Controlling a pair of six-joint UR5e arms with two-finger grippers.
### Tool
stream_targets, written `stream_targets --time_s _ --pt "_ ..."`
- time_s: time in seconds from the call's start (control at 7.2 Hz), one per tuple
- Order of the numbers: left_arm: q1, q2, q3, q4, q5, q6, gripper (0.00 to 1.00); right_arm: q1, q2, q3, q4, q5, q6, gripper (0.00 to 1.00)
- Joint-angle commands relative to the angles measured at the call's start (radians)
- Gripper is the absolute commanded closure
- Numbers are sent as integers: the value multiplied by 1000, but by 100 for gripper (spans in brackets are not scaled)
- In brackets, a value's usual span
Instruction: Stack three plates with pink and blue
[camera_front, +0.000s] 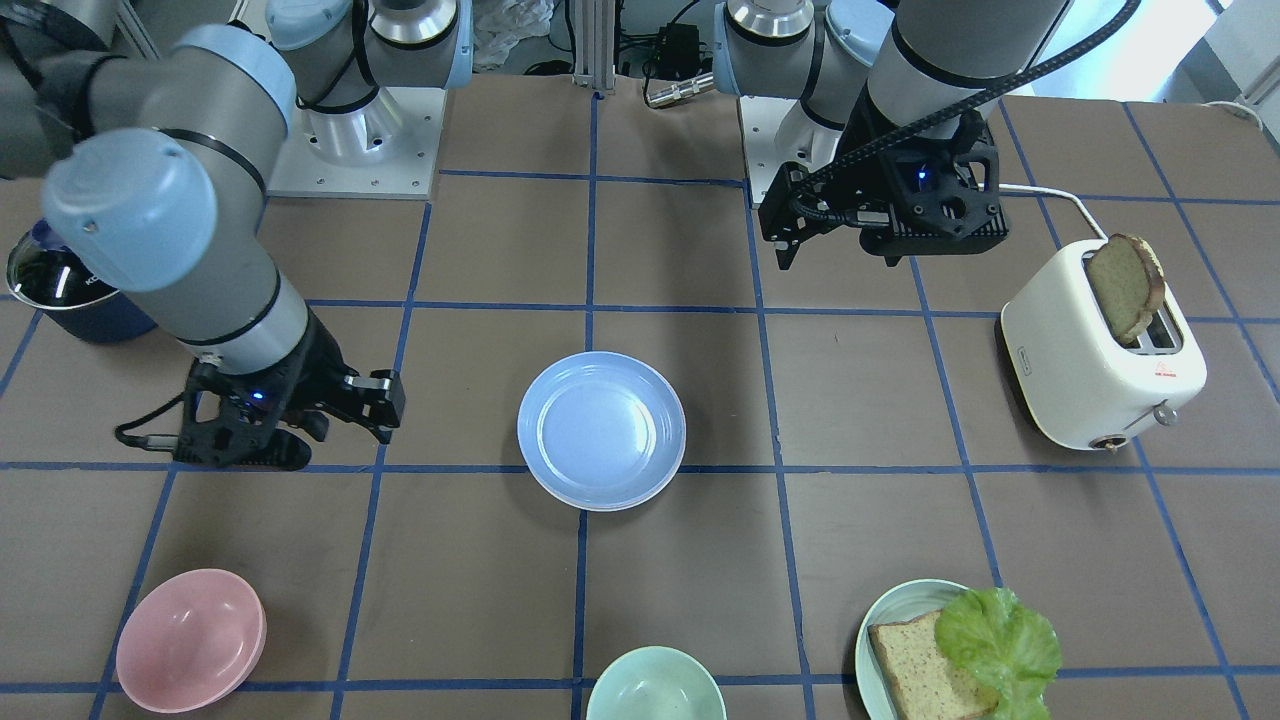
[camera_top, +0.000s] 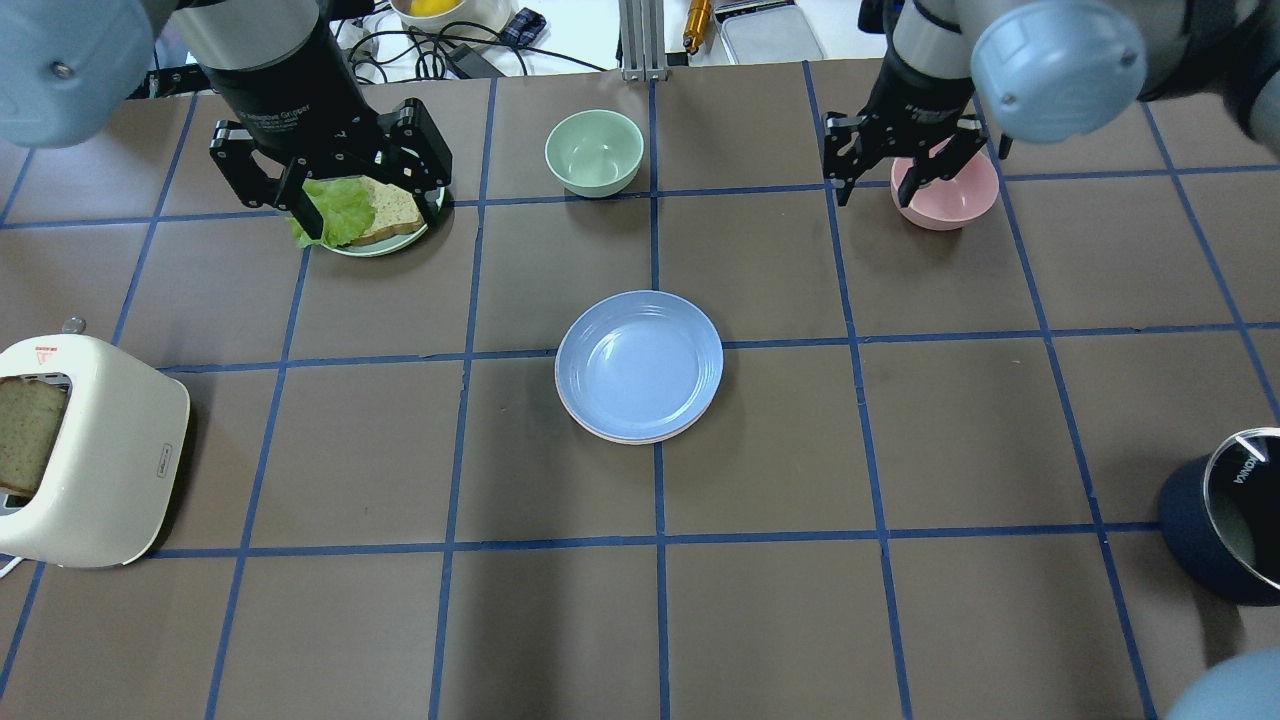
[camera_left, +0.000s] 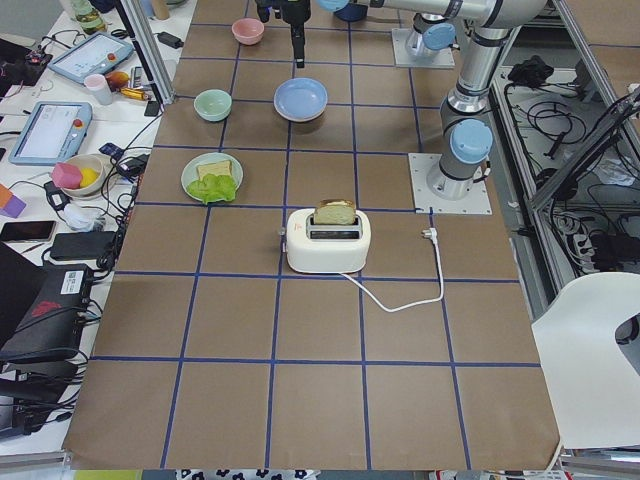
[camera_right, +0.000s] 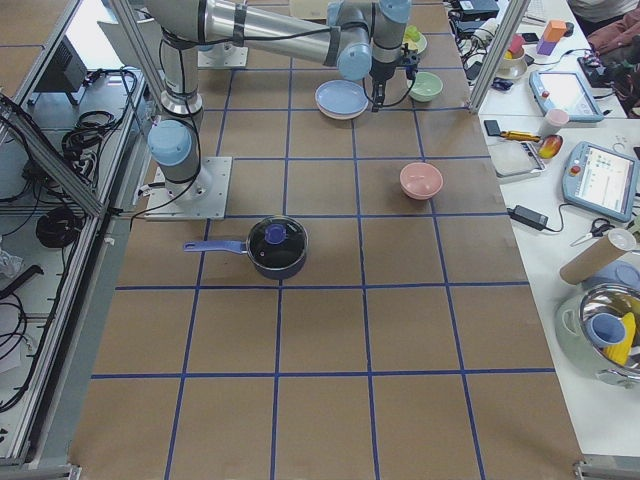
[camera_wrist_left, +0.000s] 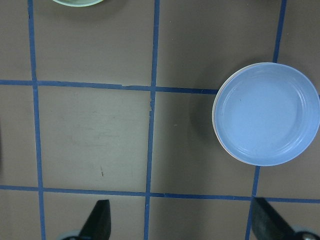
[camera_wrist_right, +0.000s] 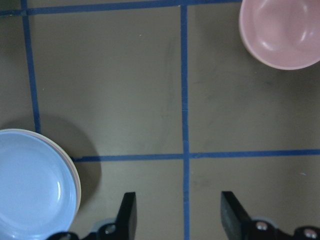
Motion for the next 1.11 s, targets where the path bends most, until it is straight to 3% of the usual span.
stream_targets --time_s 0.0,0.14,0.28,0.42,0.97 --pt "0 0 0 0 0 0 0 2 -108 -53 192 -49 -70 35" --pt "0 0 0 0 0 0 0 3 -166 -53 259 -37 -87 35" --pt "0 0 0 0 0 0 0 2 -187 -53 249 -37 -87 13" --pt "0 0 0 0 0 0 0 -6 -184 -49 187 -37 -78 0" --pt "0 0 2 0 0 3 0 -4 -173 1 6 -46 -76 0"
